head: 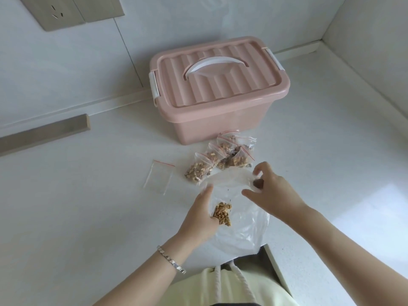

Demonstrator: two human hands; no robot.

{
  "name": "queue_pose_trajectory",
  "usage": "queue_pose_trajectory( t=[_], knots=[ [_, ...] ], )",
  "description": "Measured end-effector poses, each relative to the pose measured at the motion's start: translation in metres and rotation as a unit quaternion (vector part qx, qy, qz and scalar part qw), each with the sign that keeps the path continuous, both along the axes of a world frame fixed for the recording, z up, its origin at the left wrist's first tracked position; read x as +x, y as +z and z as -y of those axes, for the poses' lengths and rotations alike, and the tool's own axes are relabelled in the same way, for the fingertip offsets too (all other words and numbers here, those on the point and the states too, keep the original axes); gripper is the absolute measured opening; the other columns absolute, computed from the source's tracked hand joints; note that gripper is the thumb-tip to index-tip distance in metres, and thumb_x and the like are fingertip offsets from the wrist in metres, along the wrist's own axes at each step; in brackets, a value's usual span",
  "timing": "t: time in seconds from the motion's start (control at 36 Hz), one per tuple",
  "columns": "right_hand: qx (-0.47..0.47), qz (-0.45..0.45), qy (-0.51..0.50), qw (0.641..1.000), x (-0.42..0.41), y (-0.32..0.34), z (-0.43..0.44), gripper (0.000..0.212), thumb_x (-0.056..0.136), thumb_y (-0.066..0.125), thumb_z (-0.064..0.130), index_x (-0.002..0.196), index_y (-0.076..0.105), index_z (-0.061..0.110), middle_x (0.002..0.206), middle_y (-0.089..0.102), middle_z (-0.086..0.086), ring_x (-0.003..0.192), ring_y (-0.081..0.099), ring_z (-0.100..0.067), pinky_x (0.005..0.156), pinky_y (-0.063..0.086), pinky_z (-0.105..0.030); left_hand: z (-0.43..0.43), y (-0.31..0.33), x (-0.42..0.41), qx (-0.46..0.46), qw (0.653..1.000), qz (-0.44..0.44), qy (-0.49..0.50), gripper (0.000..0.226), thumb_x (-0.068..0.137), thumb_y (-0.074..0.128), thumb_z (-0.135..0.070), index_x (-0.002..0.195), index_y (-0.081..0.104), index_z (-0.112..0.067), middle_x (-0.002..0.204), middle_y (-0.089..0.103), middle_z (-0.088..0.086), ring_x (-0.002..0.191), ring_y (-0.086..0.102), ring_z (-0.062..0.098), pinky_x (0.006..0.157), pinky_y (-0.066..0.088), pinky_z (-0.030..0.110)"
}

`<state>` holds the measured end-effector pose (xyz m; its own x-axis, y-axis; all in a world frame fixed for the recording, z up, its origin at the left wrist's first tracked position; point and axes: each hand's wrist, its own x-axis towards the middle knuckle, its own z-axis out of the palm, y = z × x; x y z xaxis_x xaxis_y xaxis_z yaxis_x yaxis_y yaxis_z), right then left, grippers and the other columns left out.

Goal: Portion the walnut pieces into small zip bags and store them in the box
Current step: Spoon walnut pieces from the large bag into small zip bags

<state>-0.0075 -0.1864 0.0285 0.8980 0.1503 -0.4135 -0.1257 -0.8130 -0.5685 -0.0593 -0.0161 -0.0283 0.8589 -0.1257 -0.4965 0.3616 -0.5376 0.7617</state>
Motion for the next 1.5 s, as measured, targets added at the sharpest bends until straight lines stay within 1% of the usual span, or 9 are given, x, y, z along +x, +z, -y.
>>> queue_pose_trajectory(
  t=[0.25, 0.33, 0.56, 0.67, 0.83, 1.03, 1.22, 1.39, 1.5],
  knots=[
    [-0.006, 0.131, 0.226, 0.965, -0.011, 0.015, -0.001, 0.051, 0.079, 0.05, -0.006, 0.107, 0.064, 0.034, 0.094, 0.051, 0.008, 0.056, 0.05, -0.011, 0.046, 0.036, -0.016, -0.004, -0.005, 0.009, 0.018, 0.999, 0.019, 0.027, 0.045, 0.083, 0.047, 0.006, 0.124, 0.04, -0.01, 0.13, 0.044, 0.008, 0.128, 0.038, 0.026, 0.099, 0.034, 0.023],
    [-0.1, 0.074, 0.214, 0.969, -0.004, 0.011, 0.0, 0.042, 0.087, 0.045, 0.0, 0.106, 0.065, 0.032, 0.098, 0.045, 0.012, 0.063, 0.046, 0.0, 0.048, 0.034, -0.013, -0.01, -0.006, 0.013, 0.081, 0.994, 0.078, 0.005, 0.053, 0.085, 0.045, 0.008, 0.132, 0.042, -0.016, 0.146, 0.031, 0.0, 0.135, 0.031, 0.015, 0.09, 0.028, 0.007],
    [-0.178, -0.016, 0.171, 0.969, -0.002, -0.021, 0.007, 0.029, 0.092, 0.047, 0.018, 0.118, 0.058, 0.024, 0.113, 0.044, 0.003, 0.08, 0.057, -0.014, 0.065, 0.047, -0.018, -0.027, -0.019, 0.013, 0.161, 0.979, 0.124, -0.007, 0.031, 0.085, 0.043, 0.01, 0.085, 0.065, -0.012, 0.141, 0.041, 0.004, 0.132, 0.037, 0.016, 0.086, 0.028, 0.009],
    [-0.171, 0.018, 0.184, 0.968, -0.008, -0.03, -0.003, 0.023, 0.088, 0.056, 0.04, 0.104, 0.064, 0.025, 0.128, 0.036, 0.003, 0.089, 0.06, -0.012, 0.073, 0.051, -0.022, -0.024, -0.026, 0.01, 0.167, 0.979, 0.117, -0.013, 0.032, 0.092, 0.04, -0.001, 0.113, 0.062, -0.009, 0.139, 0.044, 0.006, 0.131, 0.036, 0.016, 0.096, 0.028, 0.013],
    [-0.166, -0.003, 0.271, 0.948, -0.012, -0.048, -0.025, 0.028, 0.084, 0.052, 0.0, 0.097, 0.063, 0.022, 0.139, 0.027, -0.002, 0.098, 0.05, -0.019, 0.071, 0.042, -0.024, -0.017, -0.033, 0.012, 0.173, 0.976, 0.099, -0.09, 0.049, 0.094, 0.049, -0.017, 0.141, 0.034, -0.016, 0.152, 0.022, -0.001, 0.137, 0.024, 0.016, 0.106, 0.024, 0.019],
    [-0.236, -0.047, 0.312, 0.919, -0.006, -0.074, -0.037, 0.034, 0.093, 0.045, 0.011, 0.122, 0.056, 0.024, 0.127, 0.035, -0.006, 0.081, 0.057, -0.021, 0.068, 0.049, -0.028, -0.021, -0.05, 0.012, 0.122, 0.983, 0.115, -0.075, 0.023, 0.083, 0.042, 0.01, 0.073, 0.057, -0.005, 0.15, 0.027, -0.002, 0.14, 0.022, 0.017, 0.104, 0.024, 0.015],
    [-0.25, -0.059, 0.249, 0.934, -0.002, -0.094, -0.03, 0.06, 0.088, 0.051, 0.049, 0.137, 0.03, 0.021, 0.116, 0.049, -0.003, 0.084, 0.061, -0.02, 0.066, 0.052, -0.027, -0.023, -0.047, 0.011, 0.192, 0.976, 0.092, -0.055, 0.053, 0.085, 0.045, 0.005, 0.133, 0.047, -0.017, 0.134, 0.041, 0.002, 0.121, 0.041, 0.019, 0.099, 0.04, 0.024],
    [-0.224, -0.096, 0.177, 0.954, -0.001, -0.103, -0.027, 0.103, 0.073, 0.069, 0.051, 0.145, -0.001, 0.026, 0.1, 0.067, 0.011, 0.079, 0.065, -0.011, 0.06, 0.052, -0.024, -0.018, -0.043, 0.015, 0.207, 0.974, 0.008, -0.091, 0.08, 0.075, 0.045, 0.014, 0.138, 0.026, -0.029, 0.122, 0.031, 0.005, 0.072, 0.047, 0.02, 0.056, 0.038, 0.022],
    [-0.2, -0.118, 0.164, 0.959, 0.003, -0.095, -0.026, 0.109, 0.07, 0.074, 0.045, 0.145, -0.004, 0.029, 0.104, 0.066, 0.015, 0.083, 0.064, -0.01, 0.063, 0.053, -0.023, -0.022, -0.036, 0.023, 0.192, 0.976, -0.046, -0.097, 0.081, 0.076, 0.045, 0.008, 0.138, 0.021, -0.039, 0.109, 0.034, 0.002, 0.067, 0.047, 0.019, 0.052, 0.037, 0.022]
  ],
)
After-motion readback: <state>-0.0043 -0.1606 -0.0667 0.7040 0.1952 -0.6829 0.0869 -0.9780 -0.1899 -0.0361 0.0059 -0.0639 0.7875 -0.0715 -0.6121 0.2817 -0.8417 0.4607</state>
